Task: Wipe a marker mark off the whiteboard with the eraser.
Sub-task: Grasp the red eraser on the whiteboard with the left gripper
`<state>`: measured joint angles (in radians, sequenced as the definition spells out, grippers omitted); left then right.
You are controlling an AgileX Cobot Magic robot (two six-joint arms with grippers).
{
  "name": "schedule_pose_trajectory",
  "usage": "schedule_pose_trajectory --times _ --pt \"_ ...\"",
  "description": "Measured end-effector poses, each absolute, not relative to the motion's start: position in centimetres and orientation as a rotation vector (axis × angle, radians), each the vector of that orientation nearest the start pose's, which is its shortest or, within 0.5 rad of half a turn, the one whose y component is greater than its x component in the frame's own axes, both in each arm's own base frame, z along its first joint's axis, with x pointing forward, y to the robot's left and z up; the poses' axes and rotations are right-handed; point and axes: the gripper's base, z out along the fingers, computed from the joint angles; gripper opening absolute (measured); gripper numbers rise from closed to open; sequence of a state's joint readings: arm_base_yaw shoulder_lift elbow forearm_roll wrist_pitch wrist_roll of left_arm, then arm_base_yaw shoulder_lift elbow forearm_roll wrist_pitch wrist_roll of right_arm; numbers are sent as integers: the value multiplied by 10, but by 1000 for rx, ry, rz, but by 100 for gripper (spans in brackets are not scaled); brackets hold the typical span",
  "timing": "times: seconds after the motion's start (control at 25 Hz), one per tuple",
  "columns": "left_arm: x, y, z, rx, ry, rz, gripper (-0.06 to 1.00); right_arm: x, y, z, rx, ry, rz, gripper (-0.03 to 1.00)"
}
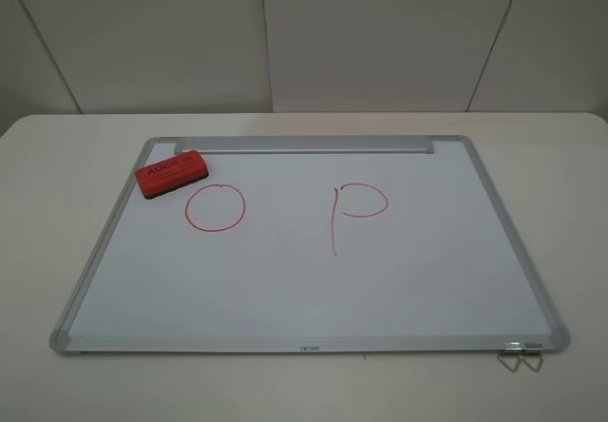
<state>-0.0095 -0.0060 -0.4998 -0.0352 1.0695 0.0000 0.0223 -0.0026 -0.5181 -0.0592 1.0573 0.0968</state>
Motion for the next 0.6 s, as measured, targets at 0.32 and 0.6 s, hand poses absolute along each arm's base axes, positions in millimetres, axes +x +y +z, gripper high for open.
schedule_pose_trajectory --times 0.32,0.6 --pt "-2 -1 279 -5 2068 -41 77 -7 -5 283 79 2017 5 72" --pt "53 -5 292 126 2305 -32 77 -7 -5 283 79 2017 5 72"
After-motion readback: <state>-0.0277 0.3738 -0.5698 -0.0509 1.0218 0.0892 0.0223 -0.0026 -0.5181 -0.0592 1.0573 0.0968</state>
